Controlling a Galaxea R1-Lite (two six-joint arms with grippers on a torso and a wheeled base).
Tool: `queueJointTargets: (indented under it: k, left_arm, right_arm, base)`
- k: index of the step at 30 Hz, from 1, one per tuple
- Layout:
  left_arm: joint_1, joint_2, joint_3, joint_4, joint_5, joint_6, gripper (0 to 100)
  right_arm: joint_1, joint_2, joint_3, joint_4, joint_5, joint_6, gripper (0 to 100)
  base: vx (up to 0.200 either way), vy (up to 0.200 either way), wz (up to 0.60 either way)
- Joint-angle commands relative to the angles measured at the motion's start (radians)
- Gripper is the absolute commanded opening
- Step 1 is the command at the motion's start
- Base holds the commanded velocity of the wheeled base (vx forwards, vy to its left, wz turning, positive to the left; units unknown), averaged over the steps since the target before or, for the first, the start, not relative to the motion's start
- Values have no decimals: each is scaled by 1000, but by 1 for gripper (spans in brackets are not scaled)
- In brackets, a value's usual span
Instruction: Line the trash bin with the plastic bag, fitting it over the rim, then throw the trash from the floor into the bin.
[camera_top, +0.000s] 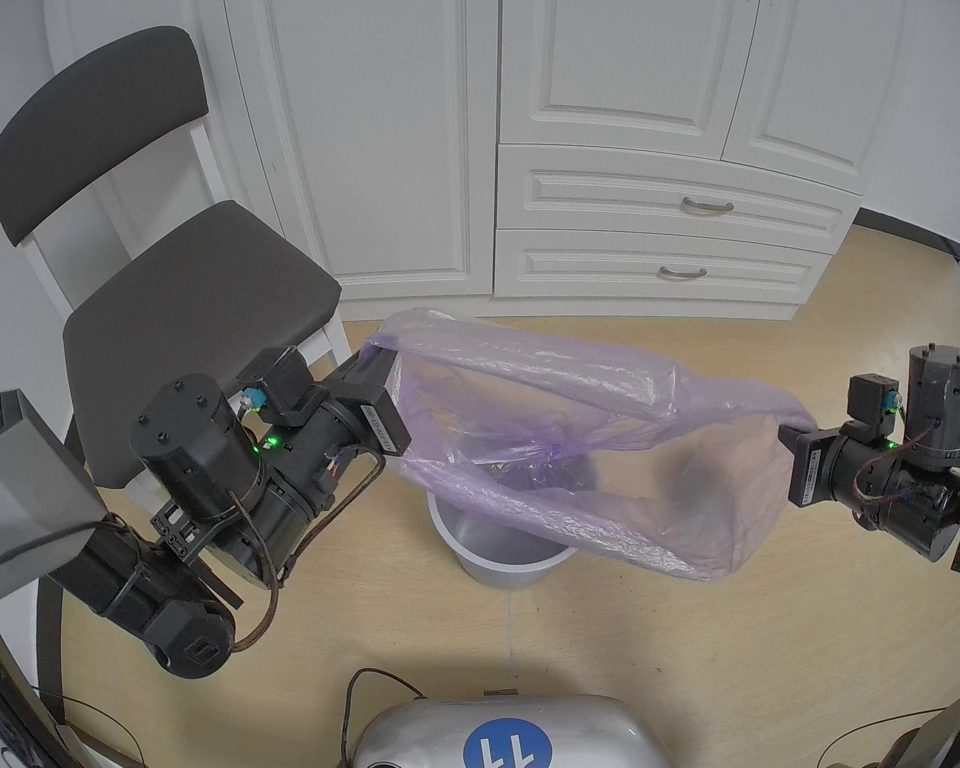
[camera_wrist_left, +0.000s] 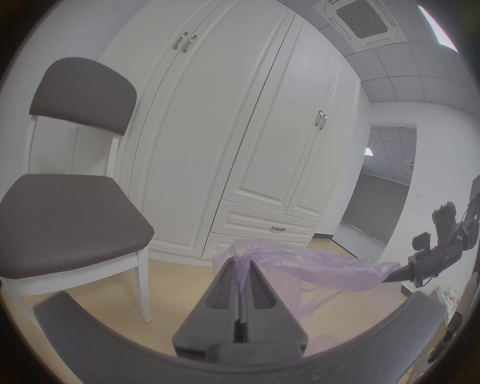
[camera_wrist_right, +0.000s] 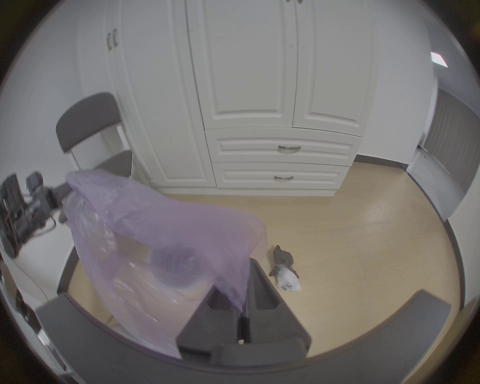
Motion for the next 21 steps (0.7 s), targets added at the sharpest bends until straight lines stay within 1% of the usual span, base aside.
queueJointTargets:
  k: [1,4,5,6,8,9,10,14,16,18,21]
  left_arm:
    - [63,25,10,-1,-46,-20,0]
    - [94,33,34,-1,-113,-20,0]
    - [95,33,38,-1,-119,-20,0]
    - [108,34,48,-3,-153,-21,0]
    - [125,36,56,-4,-195,-21,0]
    - [125,36,56,-4,-195,-21,0]
    - [146,45,42,-4,-230,-21,0]
    - [178,63,-2,-6,-323,-21,0]
    - [186,63,-5,-6,-346,-21,0]
    - [204,63,-7,-6,-374,-20,0]
    - [238,63,-16,-4,-403,-20,0]
  right_arm:
    - [-45,20,56,-5,39,-60,0]
    - [-63,11,113,-60,120,-125,0]
    - [-65,11,119,-68,128,-129,0]
    - [-77,14,148,-111,162,-160,0]
    - [-106,26,183,-174,212,-203,0]
    - [-106,26,183,-174,212,-203,0]
    - [-142,36,214,-234,268,-241,0]
    - [-220,60,266,-336,390,-309,0]
    - [-247,68,277,-358,423,-332,0]
    - [-293,83,281,-378,472,-363,0]
    - [-324,108,281,-395,530,-387,0]
  base:
    - [0,0,0]
    - [0,0,0]
    - [0,0,0]
    - [0,0,0]
    - [0,0,0]
    - [0,0,0]
    - [0,0,0]
    - [0,0,0]
    - [0,0,0]
    - [0,0,0]
    - [0,0,0]
